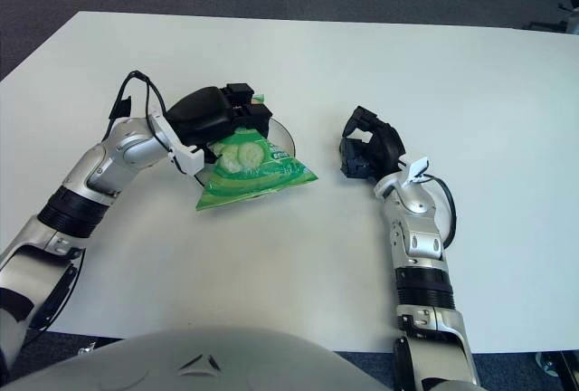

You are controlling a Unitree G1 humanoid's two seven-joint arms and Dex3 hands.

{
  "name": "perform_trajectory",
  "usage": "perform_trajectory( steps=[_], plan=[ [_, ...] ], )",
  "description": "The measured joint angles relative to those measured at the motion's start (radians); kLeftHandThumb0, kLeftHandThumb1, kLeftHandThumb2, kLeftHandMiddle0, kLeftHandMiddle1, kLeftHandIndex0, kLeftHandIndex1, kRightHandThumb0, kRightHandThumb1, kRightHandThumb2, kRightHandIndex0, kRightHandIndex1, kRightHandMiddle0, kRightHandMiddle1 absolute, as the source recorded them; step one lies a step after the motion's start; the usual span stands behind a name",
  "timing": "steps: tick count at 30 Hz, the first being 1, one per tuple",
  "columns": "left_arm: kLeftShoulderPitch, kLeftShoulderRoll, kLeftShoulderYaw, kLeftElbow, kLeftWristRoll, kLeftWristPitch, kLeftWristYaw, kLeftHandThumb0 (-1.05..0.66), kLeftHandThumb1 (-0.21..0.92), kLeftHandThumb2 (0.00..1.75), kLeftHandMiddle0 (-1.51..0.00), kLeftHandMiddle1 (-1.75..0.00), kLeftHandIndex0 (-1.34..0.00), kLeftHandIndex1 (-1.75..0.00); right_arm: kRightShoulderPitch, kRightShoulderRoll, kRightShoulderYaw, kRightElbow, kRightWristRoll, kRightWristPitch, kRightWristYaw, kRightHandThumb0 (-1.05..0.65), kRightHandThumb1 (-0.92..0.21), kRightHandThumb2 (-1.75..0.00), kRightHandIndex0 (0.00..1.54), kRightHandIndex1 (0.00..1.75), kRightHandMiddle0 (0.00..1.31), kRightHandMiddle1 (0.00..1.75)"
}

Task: Put the snack into the plate.

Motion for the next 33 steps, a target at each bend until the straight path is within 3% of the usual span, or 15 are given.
perform_trajectory(
  steps=[2,4,7,11,20,33],
  plan=[
    [-0.020,0.015,-0.012,0.007,0.016,-0.029,-0.005,0.21,0.03,1.62,-0.83,-1.75,-0.79,-1.67,0.001,0.000,0.000,0.000,0.000,0.000,0.000,-0.50,-0.28,-1.36,1.30,1.75,0.65,1.75],
    [-0.042,0.028,-0.022,0.015,0.028,-0.058,-0.008,0.11,0.01,1.63,-0.85,-1.75,-0.76,-1.62,0.001,-0.001,0.000,0.000,0.000,0.000,0.000,-0.50,-0.28,-1.36,1.30,1.75,0.65,1.75],
    [-0.074,0.044,-0.036,0.025,0.044,-0.094,-0.014,0.03,0.14,1.50,-0.67,-1.75,-0.63,-1.70,0.000,-0.001,0.000,0.000,0.000,0.000,0.001,-0.50,-0.28,-1.36,1.30,1.75,0.65,1.75],
    [-0.103,0.062,-0.054,0.027,0.039,-0.105,-0.063,0.00,0.23,1.42,-0.57,-1.75,-0.55,-1.74,0.000,-0.001,0.000,0.000,0.000,0.001,0.001,-0.50,-0.28,-1.36,1.30,1.75,0.65,1.75],
    [-0.107,0.069,-0.063,0.014,0.015,-0.057,-0.150,-0.01,0.35,1.28,-0.48,-1.75,-0.46,-1.74,0.000,-0.001,0.000,0.000,0.000,0.003,0.001,-0.50,-0.28,-1.36,1.29,1.75,0.64,1.75],
    [-0.110,0.083,-0.064,0.007,-0.035,-0.050,-0.226,-0.01,0.51,1.08,-0.36,-1.75,-0.35,-1.74,0.000,-0.002,0.000,0.001,0.000,0.007,0.004,-0.49,-0.28,-1.36,1.30,1.75,0.64,1.75]
  ],
)
